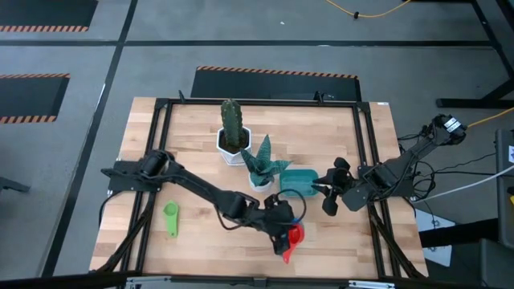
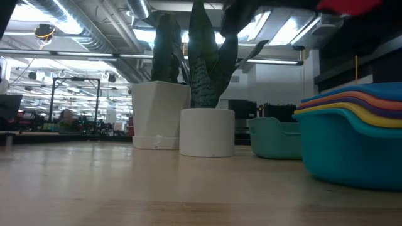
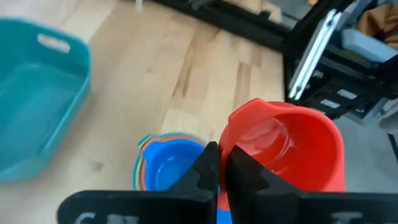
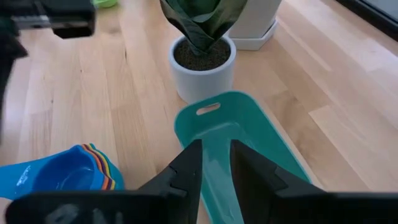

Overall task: Nest measuring cups in basket
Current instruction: Stack the red measuring cup on top of the blue measuring cup

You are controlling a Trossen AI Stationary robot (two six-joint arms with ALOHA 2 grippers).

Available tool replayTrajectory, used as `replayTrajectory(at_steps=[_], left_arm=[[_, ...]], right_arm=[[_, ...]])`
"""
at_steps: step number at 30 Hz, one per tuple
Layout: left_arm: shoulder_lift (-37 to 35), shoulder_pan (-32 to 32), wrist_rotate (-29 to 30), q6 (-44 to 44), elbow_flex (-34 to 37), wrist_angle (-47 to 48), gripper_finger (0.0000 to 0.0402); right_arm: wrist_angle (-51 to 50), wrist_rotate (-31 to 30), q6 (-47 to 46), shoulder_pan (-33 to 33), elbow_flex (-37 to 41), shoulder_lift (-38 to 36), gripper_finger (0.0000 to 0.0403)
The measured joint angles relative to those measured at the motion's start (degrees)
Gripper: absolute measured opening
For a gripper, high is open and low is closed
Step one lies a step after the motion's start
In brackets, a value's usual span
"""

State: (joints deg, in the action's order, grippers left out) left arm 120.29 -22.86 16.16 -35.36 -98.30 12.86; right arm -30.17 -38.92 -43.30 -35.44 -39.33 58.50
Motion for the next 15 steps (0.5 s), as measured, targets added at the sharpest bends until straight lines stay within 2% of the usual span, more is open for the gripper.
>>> replayTrajectory(at_steps=[15], left_arm=[[2.90, 1.21, -1.11, -3.33, 0.02, 3.87, 0.0006]], right_arm=[[0.13, 0.02, 0.01, 0.00, -0.02, 0.40, 0.0086]])
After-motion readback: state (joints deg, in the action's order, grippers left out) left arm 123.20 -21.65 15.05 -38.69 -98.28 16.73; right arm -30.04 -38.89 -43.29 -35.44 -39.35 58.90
